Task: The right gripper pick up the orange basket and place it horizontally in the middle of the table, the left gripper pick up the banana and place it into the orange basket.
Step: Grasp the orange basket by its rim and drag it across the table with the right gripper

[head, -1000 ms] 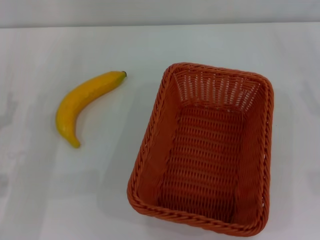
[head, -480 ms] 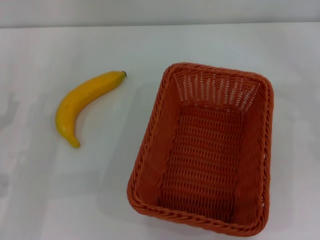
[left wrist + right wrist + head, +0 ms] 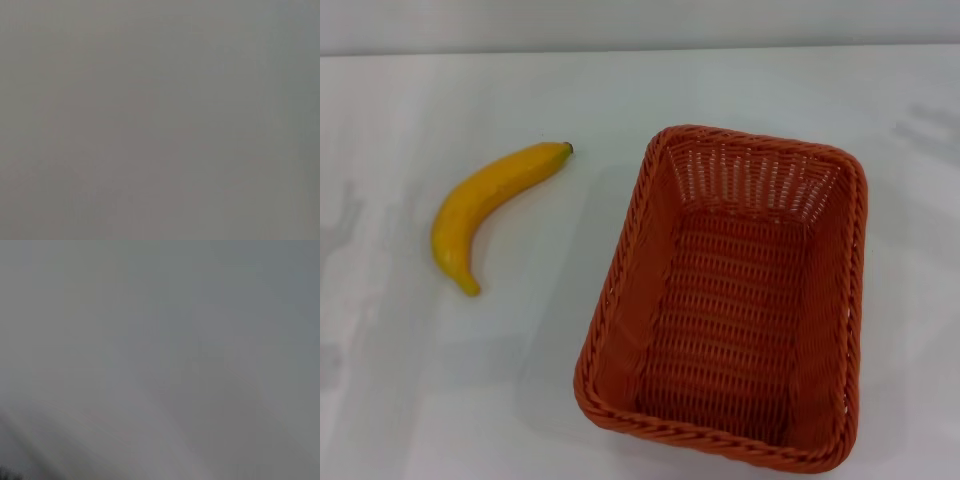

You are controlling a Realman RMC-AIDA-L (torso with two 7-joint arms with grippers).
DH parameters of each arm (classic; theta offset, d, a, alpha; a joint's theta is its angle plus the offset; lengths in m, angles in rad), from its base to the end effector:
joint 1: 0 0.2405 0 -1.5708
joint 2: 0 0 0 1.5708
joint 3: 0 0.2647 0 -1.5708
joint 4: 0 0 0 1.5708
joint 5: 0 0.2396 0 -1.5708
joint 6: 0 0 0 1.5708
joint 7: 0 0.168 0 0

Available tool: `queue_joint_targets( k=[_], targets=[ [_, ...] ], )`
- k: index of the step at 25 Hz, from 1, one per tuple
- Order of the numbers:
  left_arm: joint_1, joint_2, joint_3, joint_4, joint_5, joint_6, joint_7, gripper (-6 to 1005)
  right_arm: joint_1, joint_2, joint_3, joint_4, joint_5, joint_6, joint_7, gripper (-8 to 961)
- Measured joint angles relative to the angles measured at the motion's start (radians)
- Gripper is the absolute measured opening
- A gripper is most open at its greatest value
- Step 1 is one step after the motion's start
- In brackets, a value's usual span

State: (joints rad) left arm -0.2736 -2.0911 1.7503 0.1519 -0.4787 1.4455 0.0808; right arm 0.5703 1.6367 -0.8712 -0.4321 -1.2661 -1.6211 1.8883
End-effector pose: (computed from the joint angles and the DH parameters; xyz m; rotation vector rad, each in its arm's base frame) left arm -0.3848 0.3120 0.0288 -1.3059 -0.2607 -0.5602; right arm 0.2647 0.4218 0.1800 -2.3094 1.0384 1.2840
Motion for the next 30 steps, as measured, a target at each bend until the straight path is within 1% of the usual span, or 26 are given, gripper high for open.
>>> queue_joint_targets(
  k=[2, 5, 7, 9, 11, 17, 21, 25, 30],
  targets=[
    [-0.004, 0.0, 0.0, 0.0, 0.0, 0.0, 0.0, 894, 0.052, -0.025, 0.0, -0.021, -0.126, -0.038, 0.072, 767],
    [-0.01, 0.0, 0.004, 0.0, 0.001, -0.003, 0.0, 894, 0.12, -0.046, -0.003, -0.043, -0.261, -0.094, 0.138, 767],
    [-0.016, 0.001, 0.011, 0.0, 0.0, -0.006, -0.001, 894, 0.171, -0.052, -0.007, -0.059, -0.354, -0.139, 0.173, 767],
    [-0.022, 0.002, 0.014, 0.0, 0.0, -0.008, -0.001, 894, 0.211, -0.05, -0.009, -0.082, -0.445, -0.17, 0.206, 767],
    [-0.03, 0.002, 0.015, -0.001, 0.0, -0.011, -0.001, 894, 0.249, -0.039, -0.02, -0.117, -0.537, -0.202, 0.245, 767],
    [-0.043, 0.002, 0.027, -0.008, 0.001, -0.012, 0.0, 894, 0.33, -0.006, -0.103, -0.197, -0.672, -0.252, 0.316, 766],
    [-0.043, 0.002, 0.028, -0.01, 0.002, -0.012, 0.001, 894, 0.364, 0.026, -0.116, -0.272, -0.731, -0.257, 0.329, 766],
    [-0.042, 0.001, 0.028, -0.01, 0.002, -0.012, 0.001, 894, 0.379, 0.052, -0.123, -0.342, -0.757, -0.253, 0.33, 766],
    [-0.034, 0.0, 0.027, -0.01, 0.002, -0.012, 0.0, 893, 0.399, 0.09, -0.131, -0.416, -0.801, -0.207, 0.33, 766]
  ],
)
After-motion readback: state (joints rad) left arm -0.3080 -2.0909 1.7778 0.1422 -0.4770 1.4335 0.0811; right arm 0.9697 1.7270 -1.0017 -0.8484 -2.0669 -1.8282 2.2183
